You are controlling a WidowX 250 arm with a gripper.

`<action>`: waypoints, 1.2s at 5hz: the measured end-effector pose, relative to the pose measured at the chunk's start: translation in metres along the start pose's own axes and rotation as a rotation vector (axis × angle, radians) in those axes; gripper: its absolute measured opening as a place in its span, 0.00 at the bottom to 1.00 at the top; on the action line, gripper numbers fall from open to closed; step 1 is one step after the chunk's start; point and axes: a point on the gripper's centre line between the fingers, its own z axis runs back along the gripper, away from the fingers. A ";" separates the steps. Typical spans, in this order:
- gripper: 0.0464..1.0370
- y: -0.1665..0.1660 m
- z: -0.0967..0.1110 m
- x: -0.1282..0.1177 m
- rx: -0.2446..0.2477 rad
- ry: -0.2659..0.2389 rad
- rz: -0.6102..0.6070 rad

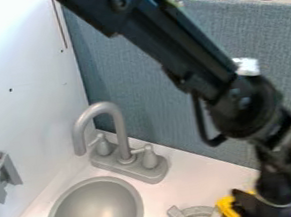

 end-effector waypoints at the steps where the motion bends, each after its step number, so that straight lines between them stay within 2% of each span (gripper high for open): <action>1: 0.53 0.033 -0.008 -0.014 0.034 -0.002 0.142; 2: 0.53 0.060 -0.010 -0.013 0.034 -0.019 0.235; 3: 0.53 0.074 -0.010 -0.016 0.049 -0.010 0.261; 4: 0.53 0.084 -0.024 -0.022 0.047 0.028 0.259; 5: 0.53 0.082 -0.038 -0.017 0.010 0.052 0.231; 6: 0.53 0.081 -0.047 -0.015 0.000 0.071 0.225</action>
